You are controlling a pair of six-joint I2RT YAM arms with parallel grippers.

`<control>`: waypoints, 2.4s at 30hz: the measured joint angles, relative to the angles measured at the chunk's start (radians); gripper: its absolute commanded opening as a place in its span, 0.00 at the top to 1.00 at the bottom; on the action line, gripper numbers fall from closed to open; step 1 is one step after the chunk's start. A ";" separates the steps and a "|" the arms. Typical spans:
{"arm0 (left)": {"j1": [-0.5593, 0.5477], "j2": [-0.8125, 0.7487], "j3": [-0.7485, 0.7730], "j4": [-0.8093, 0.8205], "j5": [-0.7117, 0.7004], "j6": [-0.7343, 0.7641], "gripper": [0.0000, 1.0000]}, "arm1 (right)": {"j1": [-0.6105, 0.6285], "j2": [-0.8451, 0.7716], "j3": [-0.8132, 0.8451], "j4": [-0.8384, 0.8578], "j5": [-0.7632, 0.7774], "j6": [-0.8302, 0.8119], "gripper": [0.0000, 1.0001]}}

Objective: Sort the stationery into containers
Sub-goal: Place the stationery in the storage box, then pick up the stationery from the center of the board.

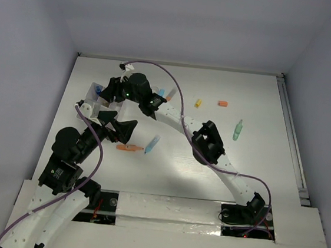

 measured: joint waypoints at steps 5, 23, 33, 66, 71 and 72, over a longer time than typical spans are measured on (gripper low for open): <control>0.000 0.000 0.000 0.000 0.001 0.000 0.01 | 0.000 0.000 0.000 0.000 0.000 0.000 0.36; 0.019 0.024 0.000 0.012 0.013 -0.001 0.01 | -0.096 -0.729 -0.998 0.096 0.139 -0.144 0.52; 0.064 0.081 0.000 0.015 0.053 -0.005 0.01 | -0.359 -0.877 -1.159 -0.033 0.232 -0.163 0.46; 0.101 0.127 0.000 0.031 0.080 -0.009 0.01 | -0.257 0.084 0.109 -0.480 0.093 -0.293 0.51; 0.105 0.126 0.000 0.031 0.080 -0.009 0.01 | -0.262 0.113 0.110 -0.481 0.093 -0.254 0.50; 0.105 0.125 0.000 0.031 0.080 -0.009 0.01 | -0.262 0.114 0.110 -0.484 0.093 -0.250 0.49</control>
